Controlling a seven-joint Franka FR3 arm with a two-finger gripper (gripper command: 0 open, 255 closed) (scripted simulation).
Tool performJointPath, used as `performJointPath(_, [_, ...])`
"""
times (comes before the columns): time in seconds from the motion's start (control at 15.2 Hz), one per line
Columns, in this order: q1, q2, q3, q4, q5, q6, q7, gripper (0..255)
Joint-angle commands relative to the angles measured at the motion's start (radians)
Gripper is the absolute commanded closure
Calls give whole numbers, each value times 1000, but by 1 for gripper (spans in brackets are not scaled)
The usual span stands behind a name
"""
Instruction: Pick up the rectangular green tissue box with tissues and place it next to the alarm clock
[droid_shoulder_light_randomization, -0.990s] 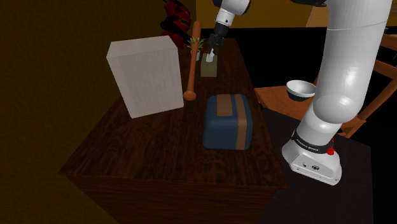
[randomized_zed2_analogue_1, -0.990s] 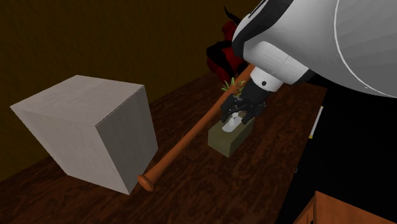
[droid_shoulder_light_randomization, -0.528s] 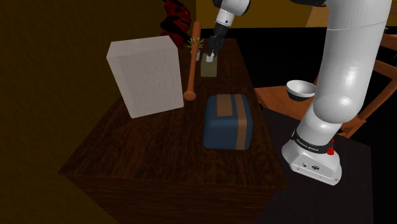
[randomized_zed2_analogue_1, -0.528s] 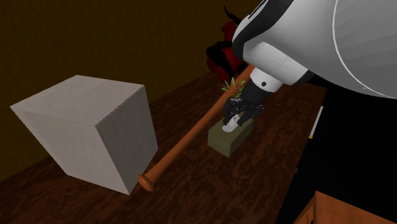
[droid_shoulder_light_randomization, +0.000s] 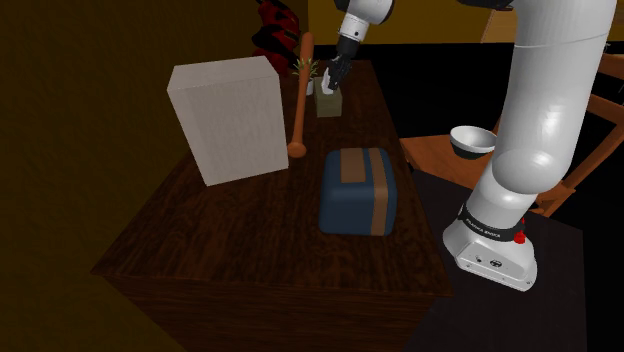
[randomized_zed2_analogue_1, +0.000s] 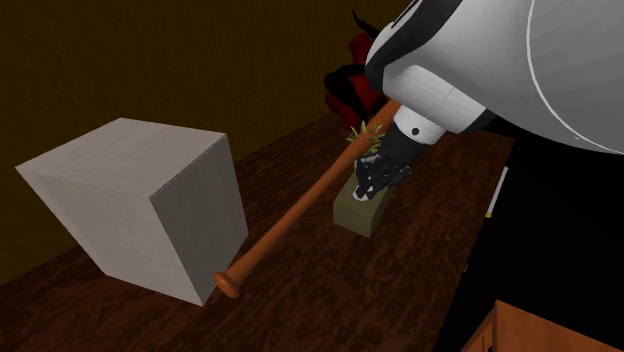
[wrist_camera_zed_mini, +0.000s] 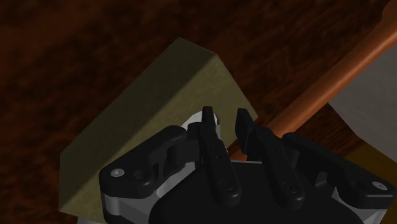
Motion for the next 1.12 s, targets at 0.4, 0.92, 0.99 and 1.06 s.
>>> performJointPath(0.4, [0,-18,-5,51,-21,-62,33,255])
performJointPath(0.92, [-4,-36,-11,132,-41,-150,76,255])
performJointPath(0.99, [-5,-37,-12,144,-42,-162,81,255])
performJointPath(1.06, [-6,-38,-12,155,-44,-173,86,255])
